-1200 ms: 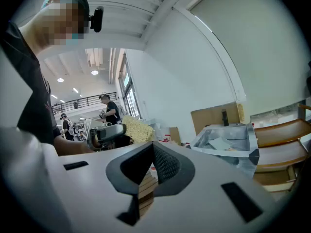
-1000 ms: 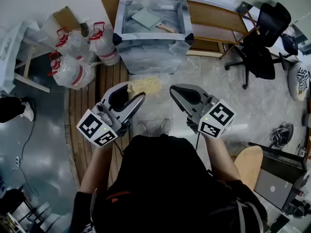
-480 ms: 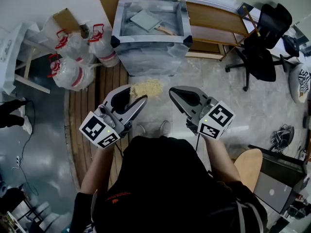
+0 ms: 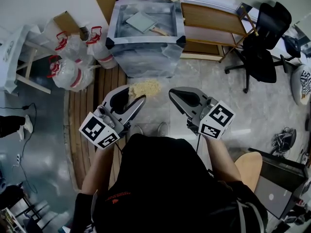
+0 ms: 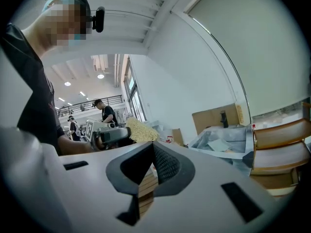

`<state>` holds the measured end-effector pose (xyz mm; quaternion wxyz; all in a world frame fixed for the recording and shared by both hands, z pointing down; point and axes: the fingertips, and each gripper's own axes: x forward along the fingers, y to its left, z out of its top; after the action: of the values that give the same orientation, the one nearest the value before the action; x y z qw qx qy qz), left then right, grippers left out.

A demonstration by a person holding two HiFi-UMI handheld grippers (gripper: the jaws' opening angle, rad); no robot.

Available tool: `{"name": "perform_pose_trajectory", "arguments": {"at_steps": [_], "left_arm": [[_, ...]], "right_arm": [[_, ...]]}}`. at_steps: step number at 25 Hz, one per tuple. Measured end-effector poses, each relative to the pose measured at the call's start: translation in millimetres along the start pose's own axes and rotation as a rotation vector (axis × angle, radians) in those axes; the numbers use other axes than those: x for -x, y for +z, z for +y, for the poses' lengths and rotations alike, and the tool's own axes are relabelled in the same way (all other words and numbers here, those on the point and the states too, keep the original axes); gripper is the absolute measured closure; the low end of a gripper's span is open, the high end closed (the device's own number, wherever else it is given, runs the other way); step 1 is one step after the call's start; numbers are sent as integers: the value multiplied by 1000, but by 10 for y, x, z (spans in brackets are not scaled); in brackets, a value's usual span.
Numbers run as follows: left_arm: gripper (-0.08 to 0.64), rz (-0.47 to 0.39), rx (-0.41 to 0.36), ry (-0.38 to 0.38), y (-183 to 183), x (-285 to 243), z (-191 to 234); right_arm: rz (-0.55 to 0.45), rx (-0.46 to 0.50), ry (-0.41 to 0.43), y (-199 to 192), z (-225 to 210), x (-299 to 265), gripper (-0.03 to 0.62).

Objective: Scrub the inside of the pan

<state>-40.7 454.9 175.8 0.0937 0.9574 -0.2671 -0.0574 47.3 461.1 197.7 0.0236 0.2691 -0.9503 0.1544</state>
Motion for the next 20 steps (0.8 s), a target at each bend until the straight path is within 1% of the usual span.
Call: {"name": "perform_pose_trajectory", "arguments": {"at_steps": [4, 8, 13, 20], "left_arm": [[380, 6, -12, 7, -26, -124, -109], [380, 13, -15, 12, -40, -251, -114], [380, 17, -16, 18, -57, -403, -51], [380, 10, -16, 28, -60, -567, 163]], "right_arm": [[0, 0, 12, -27, -65, 182, 588], [-1, -6, 13, -32, -177, 296, 588], [-4, -18, 15, -14, -335, 356, 588], [1, -1, 19, 50, -556, 290, 588]]}}
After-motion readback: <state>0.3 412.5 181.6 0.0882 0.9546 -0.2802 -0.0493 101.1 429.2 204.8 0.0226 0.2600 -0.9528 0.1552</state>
